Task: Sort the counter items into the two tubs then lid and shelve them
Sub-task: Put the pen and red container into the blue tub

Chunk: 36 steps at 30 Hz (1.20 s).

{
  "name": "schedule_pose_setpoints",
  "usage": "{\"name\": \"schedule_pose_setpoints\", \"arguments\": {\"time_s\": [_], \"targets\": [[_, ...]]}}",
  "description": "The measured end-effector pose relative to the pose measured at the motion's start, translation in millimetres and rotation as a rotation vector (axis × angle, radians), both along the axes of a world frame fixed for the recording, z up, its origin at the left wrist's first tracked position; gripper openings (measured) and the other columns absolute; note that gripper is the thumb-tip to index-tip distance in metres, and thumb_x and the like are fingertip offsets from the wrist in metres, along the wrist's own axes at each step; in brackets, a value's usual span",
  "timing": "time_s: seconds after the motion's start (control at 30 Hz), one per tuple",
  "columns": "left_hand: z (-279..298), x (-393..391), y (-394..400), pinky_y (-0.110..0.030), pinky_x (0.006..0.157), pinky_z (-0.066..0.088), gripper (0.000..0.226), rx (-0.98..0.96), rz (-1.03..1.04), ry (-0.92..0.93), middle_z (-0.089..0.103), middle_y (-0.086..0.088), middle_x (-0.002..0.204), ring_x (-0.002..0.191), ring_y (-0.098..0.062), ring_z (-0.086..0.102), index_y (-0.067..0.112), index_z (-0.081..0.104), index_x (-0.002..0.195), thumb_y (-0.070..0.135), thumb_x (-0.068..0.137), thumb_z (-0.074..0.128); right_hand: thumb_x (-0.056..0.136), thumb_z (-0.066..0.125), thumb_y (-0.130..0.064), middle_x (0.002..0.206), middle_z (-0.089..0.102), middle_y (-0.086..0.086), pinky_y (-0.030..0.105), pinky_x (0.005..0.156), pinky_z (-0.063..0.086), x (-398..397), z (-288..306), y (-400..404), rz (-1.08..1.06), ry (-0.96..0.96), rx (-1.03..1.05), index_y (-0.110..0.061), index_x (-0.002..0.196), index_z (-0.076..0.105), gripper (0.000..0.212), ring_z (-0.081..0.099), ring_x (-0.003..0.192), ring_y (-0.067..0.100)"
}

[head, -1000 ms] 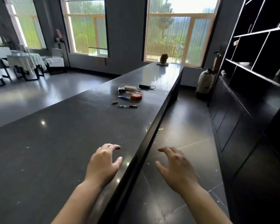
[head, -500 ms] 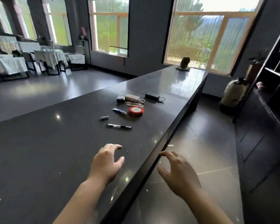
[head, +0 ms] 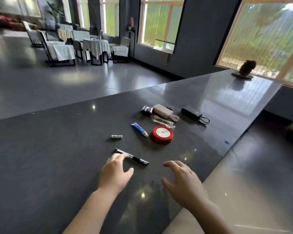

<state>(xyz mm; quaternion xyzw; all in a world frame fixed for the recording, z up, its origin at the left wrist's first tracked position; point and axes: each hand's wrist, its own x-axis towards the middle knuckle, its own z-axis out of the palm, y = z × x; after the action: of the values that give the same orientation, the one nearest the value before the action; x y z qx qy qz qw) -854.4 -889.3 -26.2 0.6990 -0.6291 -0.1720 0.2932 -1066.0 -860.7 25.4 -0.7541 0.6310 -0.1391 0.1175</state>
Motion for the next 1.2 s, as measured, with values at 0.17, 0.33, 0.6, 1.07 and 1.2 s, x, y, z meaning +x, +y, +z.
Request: {"name": "schedule_pose_setpoints", "arguments": {"time_s": [0.17, 0.33, 0.6, 1.07, 1.2], "targets": [[-13.8, -13.4, -45.7, -0.029, 0.098, 0.037, 0.071, 0.046, 0.151, -0.107, 0.043, 0.007, 0.133, 0.121, -0.016, 0.042, 0.026, 0.046, 0.131, 0.056, 0.070, 0.067, 0.087, 0.055, -0.039, 0.132, 0.050, -0.018, 0.022, 0.097, 0.037, -4.8, -1.5, -70.0, 0.048, -0.059, -0.006, -0.037, 0.128, 0.049, 0.042, 0.046, 0.120, 0.004], [-33.4, -27.8, -62.7, -0.030, 0.111, 0.020, 0.107, 0.136, 0.232, -0.175, 0.024, 0.002, 0.150, 0.138, -0.017, 0.021, 0.029, 0.028, 0.143, 0.082, 0.054, 0.056, 0.086, 0.057, -0.039, 0.128, 0.053, -0.017, 0.024, 0.093, 0.040, -11.9, -15.7, -127.8, 0.122, -0.079, 0.031, -0.037, 0.126, 0.051, 0.041, 0.049, 0.117, 0.006], [-37.0, -58.2, -76.5, -0.036, 0.116, 0.010, 0.140, 0.228, 0.426, -0.101, -0.006, 0.000, 0.156, 0.144, -0.020, 0.002, 0.035, 0.008, 0.147, 0.098, 0.027, 0.043, 0.079, 0.062, -0.035, 0.128, 0.055, -0.011, 0.026, 0.090, 0.040, -19.6, -33.4, -213.4, 0.278, -0.124, -0.022, -0.035, 0.119, 0.057, 0.040, 0.045, 0.121, 0.014], [-29.0, -37.8, -104.9, -0.028, 0.103, 0.033, 0.067, 0.149, 0.525, -0.140, 0.040, -0.001, 0.137, 0.125, -0.019, 0.039, 0.021, 0.040, 0.136, 0.031, 0.076, 0.068, 0.057, 0.065, -0.075, 0.144, 0.034, 0.002, 0.037, 0.105, 0.032, -17.9, -72.9, -275.7, 0.187, -0.002, 0.130, -0.031, 0.146, 0.020, 0.108, 0.030, 0.133, 0.025], [-25.9, -27.6, -106.4, -0.027, 0.078, 0.044, 0.042, 0.145, 0.631, -0.137, 0.055, 0.000, 0.104, 0.100, -0.020, 0.057, 0.018, 0.046, 0.113, 0.036, 0.081, 0.068, 0.053, 0.067, -0.074, 0.139, 0.038, -0.001, 0.037, 0.104, 0.034, -12.8, -74.3, -278.6, 0.191, -0.018, 0.148, -0.034, 0.144, 0.022, 0.109, 0.032, 0.130, 0.023]]}}
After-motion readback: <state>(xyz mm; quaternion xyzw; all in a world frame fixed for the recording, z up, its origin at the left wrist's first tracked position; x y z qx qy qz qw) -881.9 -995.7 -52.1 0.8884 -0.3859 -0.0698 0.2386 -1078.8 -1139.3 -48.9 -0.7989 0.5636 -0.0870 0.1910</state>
